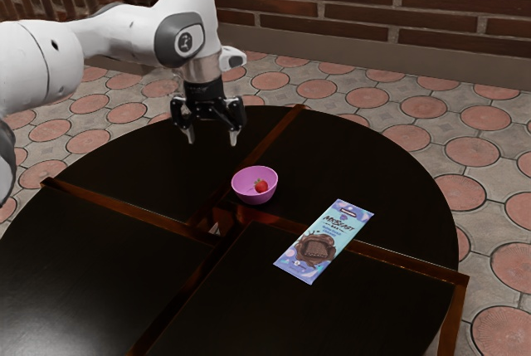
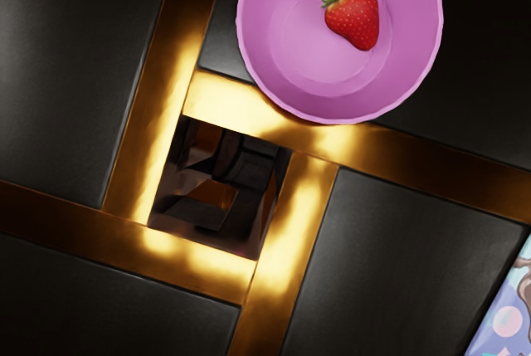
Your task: Take strawberry from the bowl
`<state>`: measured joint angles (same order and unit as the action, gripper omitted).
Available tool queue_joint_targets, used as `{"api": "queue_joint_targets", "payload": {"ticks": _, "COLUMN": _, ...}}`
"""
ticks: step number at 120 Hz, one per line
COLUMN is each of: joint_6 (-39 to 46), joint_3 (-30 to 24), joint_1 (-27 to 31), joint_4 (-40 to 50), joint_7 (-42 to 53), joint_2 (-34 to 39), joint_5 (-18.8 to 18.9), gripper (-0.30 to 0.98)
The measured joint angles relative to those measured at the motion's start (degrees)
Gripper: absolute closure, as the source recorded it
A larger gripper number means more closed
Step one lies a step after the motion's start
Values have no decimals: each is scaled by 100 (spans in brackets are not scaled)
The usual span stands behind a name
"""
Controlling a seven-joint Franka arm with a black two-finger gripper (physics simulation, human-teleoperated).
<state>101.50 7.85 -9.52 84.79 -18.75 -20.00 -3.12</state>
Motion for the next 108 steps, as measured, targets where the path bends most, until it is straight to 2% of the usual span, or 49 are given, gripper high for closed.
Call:
{"api": "queue_joint_targets", "payload": {"ticks": 19, "joint_6": 886, "joint_3": -12, "joint_1": 7, "joint_4": -61, "joint_7": -66, "joint_2": -837, "joint_5": -289, "gripper": 0}}
{"api": "queue_joint_targets", "payload": {"ticks": 34, "joint_6": 1388, "joint_3": -10, "joint_1": 43, "joint_4": -68, "joint_7": -107, "joint_2": -1146, "joint_5": -587, "gripper": 0}}
{"api": "queue_joint_targets", "payload": {"ticks": 60, "joint_6": 1978, "joint_3": -11, "joint_1": 294, "joint_4": -555, "joint_7": -147, "joint_2": -1796, "joint_5": -865, "gripper": 0}}
{"api": "queue_joint_targets", "payload": {"ticks": 82, "joint_6": 2166, "joint_3": -20, "joint_1": 286, "joint_4": -533, "joint_7": -188, "joint_2": -1836, "joint_5": -1485, "gripper": 23}}
{"api": "queue_joint_targets", "payload": {"ticks": 108, "joint_6": 2251, "joint_3": 11, "joint_1": 237, "joint_4": -293, "joint_7": -411, "joint_2": -1851, "joint_5": -2119, "gripper": 33}}
